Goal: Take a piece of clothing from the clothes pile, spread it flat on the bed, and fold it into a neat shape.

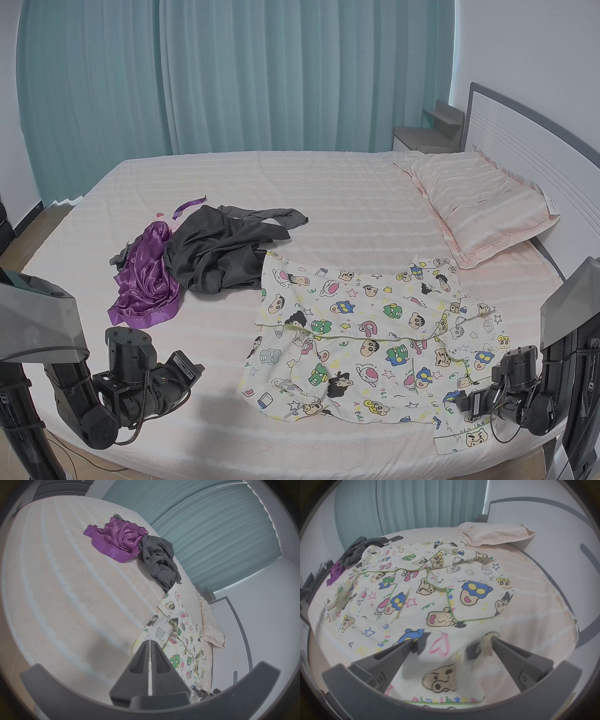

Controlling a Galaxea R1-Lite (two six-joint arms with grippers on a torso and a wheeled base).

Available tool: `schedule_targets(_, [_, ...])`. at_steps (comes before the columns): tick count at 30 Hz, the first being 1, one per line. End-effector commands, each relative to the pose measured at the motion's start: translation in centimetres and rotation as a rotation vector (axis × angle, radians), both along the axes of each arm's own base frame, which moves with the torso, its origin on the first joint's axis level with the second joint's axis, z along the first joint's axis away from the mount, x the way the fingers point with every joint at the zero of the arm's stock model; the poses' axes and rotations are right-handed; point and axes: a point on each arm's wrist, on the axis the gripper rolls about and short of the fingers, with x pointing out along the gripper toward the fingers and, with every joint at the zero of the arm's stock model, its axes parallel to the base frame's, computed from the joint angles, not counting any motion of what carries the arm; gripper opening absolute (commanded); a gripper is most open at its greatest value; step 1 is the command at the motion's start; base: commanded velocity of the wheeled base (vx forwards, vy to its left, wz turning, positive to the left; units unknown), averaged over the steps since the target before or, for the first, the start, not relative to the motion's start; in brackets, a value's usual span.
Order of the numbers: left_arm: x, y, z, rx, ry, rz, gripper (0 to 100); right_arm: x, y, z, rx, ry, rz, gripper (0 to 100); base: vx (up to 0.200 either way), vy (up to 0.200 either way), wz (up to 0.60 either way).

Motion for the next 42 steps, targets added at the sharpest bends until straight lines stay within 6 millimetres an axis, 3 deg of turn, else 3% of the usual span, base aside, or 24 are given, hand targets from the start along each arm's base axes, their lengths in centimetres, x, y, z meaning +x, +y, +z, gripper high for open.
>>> schedule_targets(1, [-0.2,-0.8,-0.1,0.009,-0.001,-0.036,0,-0.4,-0.5,0.3,-0.036,0.006,-0.021,100,0.0,0.0,0.0])
schedule_targets(8, [0.2,-1.4,-1.2,0.06,0.012,-0.083,0,-0.7,-0.7,0.0,-0.087,0.038,-0.054,100,0.0,0.0,0.0])
schedule_targets(17, [2.2,-3.2,-2.6,0.076,0.009,-0.148,0,-0.4,-1.4,1.4,-0.158,-0.021,-0.1,100,0.0,0.0,0.0])
schedule_targets(18, [2.7,-3.8,-3.0,0.077,0.011,-0.162,100,-0.5,-1.4,1.5,-0.16,-0.023,-0.102,100,0.0,0.0,0.0])
schedule_targets(26, [3.9,-7.1,-3.5,0.15,-0.014,-0.287,100,-0.7,-1.4,1.1,-0.176,0.014,-0.098,100,0.0,0.0,0.0])
schedule_targets(31, [4.9,-8.2,-4.3,0.195,-0.003,-0.322,100,-0.6,-1.3,1.0,-0.174,0.011,-0.094,100,0.0,0.0,0.0])
schedule_targets(33, [4.9,-9.9,-4.7,0.228,0.009,-0.386,100,-0.6,-1.2,1.0,-0.173,0.012,-0.088,100,0.0,0.0,0.0])
schedule_targets(42, [6.0,-11.6,-5.2,0.304,-0.028,-0.47,100,-0.7,-1.0,0.7,-0.17,0.021,-0.079,100,0.0,0.0,0.0])
